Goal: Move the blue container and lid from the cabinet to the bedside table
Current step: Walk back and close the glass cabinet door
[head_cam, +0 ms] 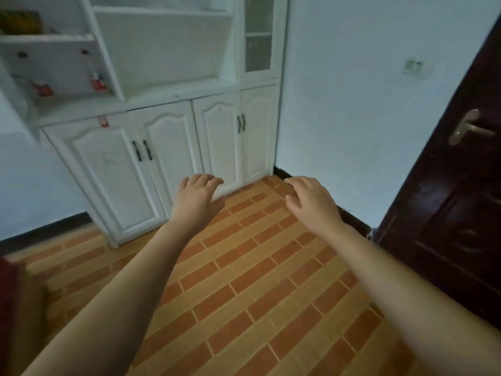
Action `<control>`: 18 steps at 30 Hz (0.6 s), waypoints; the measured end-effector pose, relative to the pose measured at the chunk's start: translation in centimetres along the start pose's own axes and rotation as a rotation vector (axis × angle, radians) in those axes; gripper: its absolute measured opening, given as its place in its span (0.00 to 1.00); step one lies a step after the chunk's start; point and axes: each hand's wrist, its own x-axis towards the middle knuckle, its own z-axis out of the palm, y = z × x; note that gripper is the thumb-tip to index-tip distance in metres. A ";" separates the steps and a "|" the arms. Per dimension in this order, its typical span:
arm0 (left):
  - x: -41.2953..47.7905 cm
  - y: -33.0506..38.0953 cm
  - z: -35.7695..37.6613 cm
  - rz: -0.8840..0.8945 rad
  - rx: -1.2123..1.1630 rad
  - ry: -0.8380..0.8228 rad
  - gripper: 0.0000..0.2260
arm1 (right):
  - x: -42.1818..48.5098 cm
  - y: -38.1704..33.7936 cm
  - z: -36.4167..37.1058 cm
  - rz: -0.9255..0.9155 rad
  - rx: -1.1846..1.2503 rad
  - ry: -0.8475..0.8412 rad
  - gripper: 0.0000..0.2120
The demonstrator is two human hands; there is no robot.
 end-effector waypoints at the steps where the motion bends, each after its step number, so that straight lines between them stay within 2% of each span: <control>1: -0.5 -0.6 -0.3 -0.045 0.013 0.006 0.17 | 0.7 -0.2 0.2 -0.033 0.009 -0.017 0.19; 6: -3.6 -3.1 -2.2 -0.231 0.086 0.022 0.18 | 3.4 -2.4 1.9 -0.190 0.046 -0.068 0.19; 18: -8.5 -6.0 -5.1 -0.485 0.177 0.141 0.18 | 6.5 -7.9 3.4 -0.466 0.143 -0.126 0.19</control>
